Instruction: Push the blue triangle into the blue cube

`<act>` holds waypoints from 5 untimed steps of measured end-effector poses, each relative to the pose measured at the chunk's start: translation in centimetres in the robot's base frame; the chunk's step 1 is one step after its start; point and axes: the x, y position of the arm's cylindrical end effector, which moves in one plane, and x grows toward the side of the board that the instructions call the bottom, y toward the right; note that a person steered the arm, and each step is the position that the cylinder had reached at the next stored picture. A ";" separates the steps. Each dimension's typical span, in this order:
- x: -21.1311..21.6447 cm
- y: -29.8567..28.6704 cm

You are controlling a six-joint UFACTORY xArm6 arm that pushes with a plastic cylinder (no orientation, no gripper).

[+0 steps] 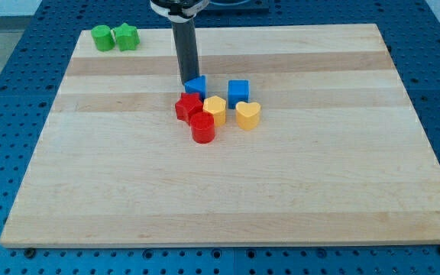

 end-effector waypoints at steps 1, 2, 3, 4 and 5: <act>0.0 -0.8; 0.6 -1.7; 1.8 -0.3; 3.6 2.2; 4.2 4.4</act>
